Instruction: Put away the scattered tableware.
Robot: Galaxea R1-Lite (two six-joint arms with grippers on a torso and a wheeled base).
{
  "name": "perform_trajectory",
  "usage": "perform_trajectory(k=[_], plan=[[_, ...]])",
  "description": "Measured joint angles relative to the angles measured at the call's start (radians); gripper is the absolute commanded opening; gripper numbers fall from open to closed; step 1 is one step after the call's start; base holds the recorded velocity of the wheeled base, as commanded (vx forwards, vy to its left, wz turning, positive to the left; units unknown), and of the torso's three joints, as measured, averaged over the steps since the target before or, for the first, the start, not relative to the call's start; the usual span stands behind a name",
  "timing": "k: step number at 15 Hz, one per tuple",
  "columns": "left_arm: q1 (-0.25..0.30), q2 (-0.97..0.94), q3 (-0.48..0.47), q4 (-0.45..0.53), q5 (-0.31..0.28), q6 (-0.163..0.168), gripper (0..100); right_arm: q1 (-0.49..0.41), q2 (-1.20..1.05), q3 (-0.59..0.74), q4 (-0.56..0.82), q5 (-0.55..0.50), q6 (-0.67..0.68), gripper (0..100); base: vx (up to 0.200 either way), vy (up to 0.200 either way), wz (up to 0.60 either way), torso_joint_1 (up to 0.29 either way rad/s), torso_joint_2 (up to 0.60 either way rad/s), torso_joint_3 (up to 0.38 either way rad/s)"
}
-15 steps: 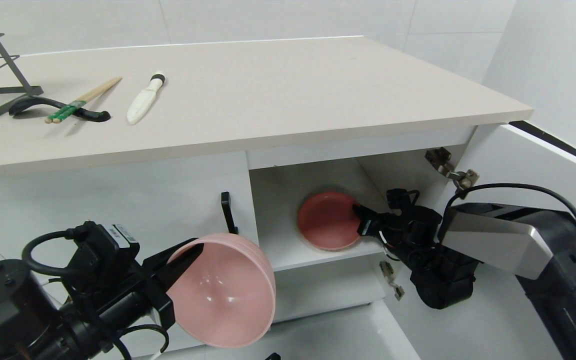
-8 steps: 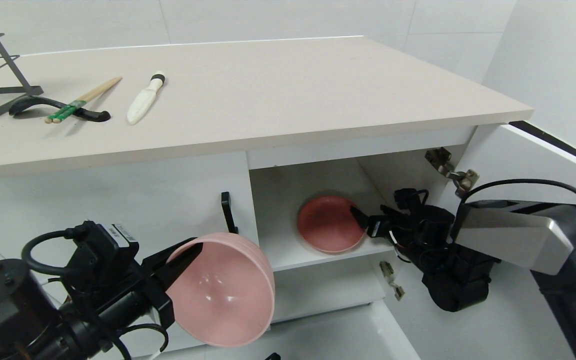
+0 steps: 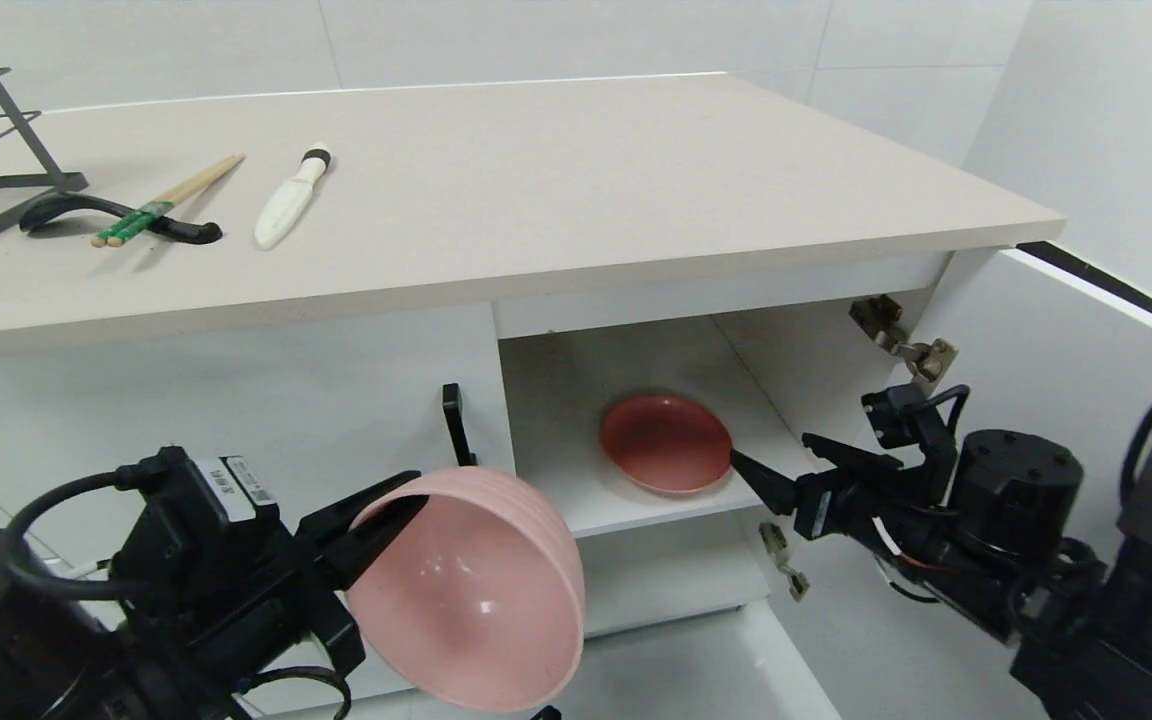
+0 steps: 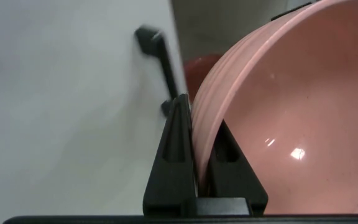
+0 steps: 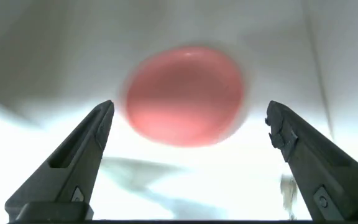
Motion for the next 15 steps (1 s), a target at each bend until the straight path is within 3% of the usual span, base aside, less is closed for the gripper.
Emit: perform_trajectory(k=[4,7,13,15], plan=[[-0.142,0.08,-0.13,0.0,0.137,0.015,0,0.077,-0.186,0.135,0.0,-0.001,-0.024,100,0.0,0.0,0.0,0.0,0.0,0.0],[-0.213,0.173,-0.223,0.0,0.223,0.014,0,0.076,-0.257,0.185,0.0,-0.002,-0.155,100,0.0,0.0,0.0,0.0,0.0,0.0],[-0.216,0.369,-0.367,0.0,0.322,0.019,0,0.071,-0.32,0.221,0.001,-0.002,-0.201,100,0.0,0.0,0.0,0.0,0.0,0.0],[-0.219,0.427,-0.423,0.0,0.38,0.026,0,0.071,-0.343,0.192,0.0,-0.002,-0.199,100,0.0,0.0,0.0,0.0,0.0,0.0]])
